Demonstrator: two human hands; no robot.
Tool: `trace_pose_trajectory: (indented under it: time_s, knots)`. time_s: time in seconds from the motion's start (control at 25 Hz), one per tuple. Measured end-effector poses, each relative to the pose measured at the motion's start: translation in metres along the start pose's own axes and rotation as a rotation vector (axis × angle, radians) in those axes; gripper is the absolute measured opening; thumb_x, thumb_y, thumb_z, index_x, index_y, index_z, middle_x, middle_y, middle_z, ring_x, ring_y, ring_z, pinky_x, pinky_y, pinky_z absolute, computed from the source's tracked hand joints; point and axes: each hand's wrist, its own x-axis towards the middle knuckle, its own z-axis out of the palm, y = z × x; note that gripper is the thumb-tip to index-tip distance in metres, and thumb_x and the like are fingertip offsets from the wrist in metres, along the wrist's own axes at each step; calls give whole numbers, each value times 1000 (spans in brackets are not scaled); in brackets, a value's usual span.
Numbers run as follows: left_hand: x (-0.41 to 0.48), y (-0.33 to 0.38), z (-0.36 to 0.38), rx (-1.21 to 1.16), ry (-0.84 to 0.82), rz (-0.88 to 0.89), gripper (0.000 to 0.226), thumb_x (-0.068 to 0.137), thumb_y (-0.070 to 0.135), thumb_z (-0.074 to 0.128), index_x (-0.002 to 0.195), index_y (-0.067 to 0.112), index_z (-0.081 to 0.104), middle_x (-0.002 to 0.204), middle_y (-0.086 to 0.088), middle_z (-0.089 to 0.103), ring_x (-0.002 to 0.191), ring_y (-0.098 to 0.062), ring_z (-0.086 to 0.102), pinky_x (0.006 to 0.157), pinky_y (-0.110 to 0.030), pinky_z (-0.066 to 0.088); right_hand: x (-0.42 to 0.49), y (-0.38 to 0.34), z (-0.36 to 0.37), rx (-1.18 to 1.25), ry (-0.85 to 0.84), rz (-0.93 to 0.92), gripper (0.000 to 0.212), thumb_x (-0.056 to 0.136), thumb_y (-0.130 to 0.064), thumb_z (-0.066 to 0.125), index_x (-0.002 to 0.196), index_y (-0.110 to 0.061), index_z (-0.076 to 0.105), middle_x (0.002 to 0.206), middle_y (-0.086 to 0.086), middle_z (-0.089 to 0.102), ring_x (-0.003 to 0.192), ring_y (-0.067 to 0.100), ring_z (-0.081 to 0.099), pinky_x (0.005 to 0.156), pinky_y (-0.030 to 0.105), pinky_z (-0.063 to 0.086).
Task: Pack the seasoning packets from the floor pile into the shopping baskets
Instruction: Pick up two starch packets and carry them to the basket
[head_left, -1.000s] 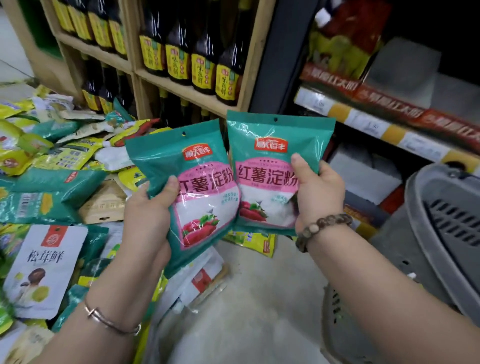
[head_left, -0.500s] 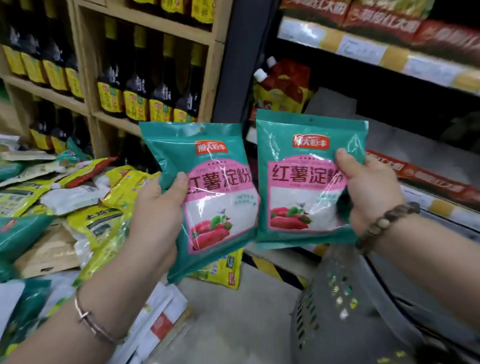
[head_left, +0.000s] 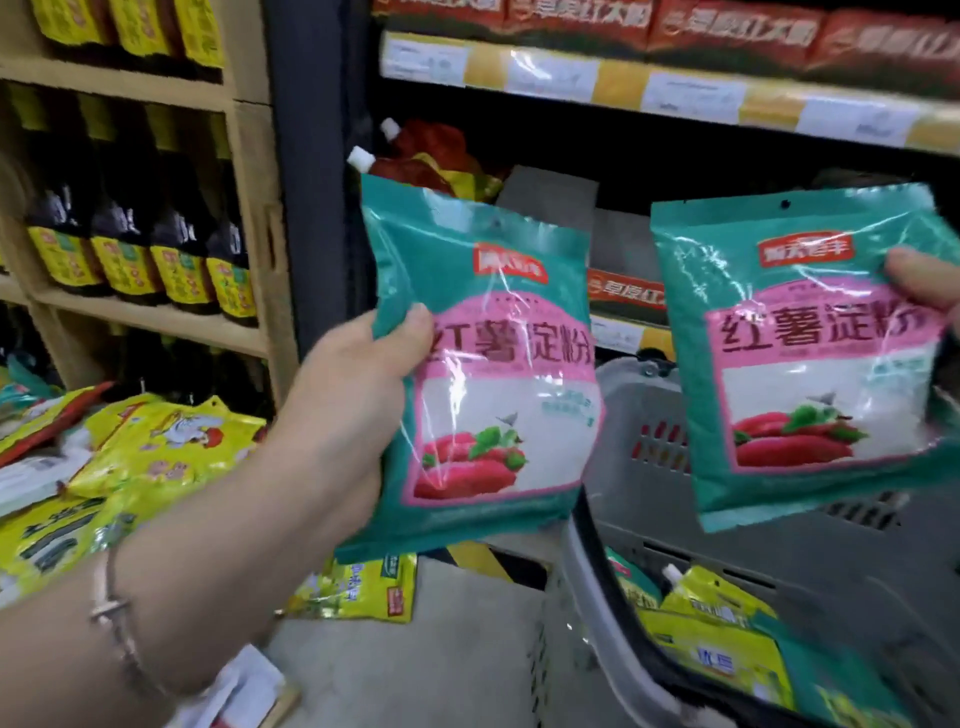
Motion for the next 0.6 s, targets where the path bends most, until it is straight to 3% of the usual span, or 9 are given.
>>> trace_pose_trajectory:
  time_s: [0.16, 0.28, 0.44, 0.52, 0.6]
  knots:
    - [14, 2, 52, 60, -23, -31, 26, 94, 24, 54, 74, 15, 67, 63, -2, 71, 49, -18, 67, 40, -35, 52, 28, 42, -45, -45, 24, 93, 15, 91, -23, 55, 86, -10, 61, 50, -2, 66, 41, 12, 62, 36, 25, 48]
    - [19, -31, 102, 210, -145, -162, 19, 95, 22, 52, 85, 13, 66, 65, -2, 72, 50, -17, 67, 45, -38, 56, 32, 86, -54, -68, -15, 215, 16, 91, -14, 55, 78, -9, 61, 49, 2, 65, 40, 13, 61, 34, 24, 47]
    - [18, -115, 154, 474, -211, -332, 21, 98, 17, 49, 85, 10, 65, 77, -10, 71, 63, -22, 64, 65, -29, 52, 43, 151, -68, -313, -34, 291, 21, 90, -13, 59, 72, -3, 64, 71, 15, 68, 64, 26, 64, 64, 35, 51]
    - [22, -157, 164, 747, -220, -326, 22, 98, 20, 48, 98, 5, 64, 97, -17, 67, 82, -27, 63, 78, -30, 49, 51, 181, -76, -387, -42, 325, 20, 90, -13, 59, 77, 0, 68, 77, 16, 68, 71, 26, 63, 68, 34, 49]
    - [29, -191, 170, 1001, -244, -271, 28, 98, 18, 44, 113, -3, 56, 111, -21, 62, 97, -33, 59, 76, -28, 42, 58, 211, -86, -443, -17, 395, 21, 90, -13, 58, 88, 5, 68, 83, 19, 68, 77, 29, 64, 69, 35, 49]
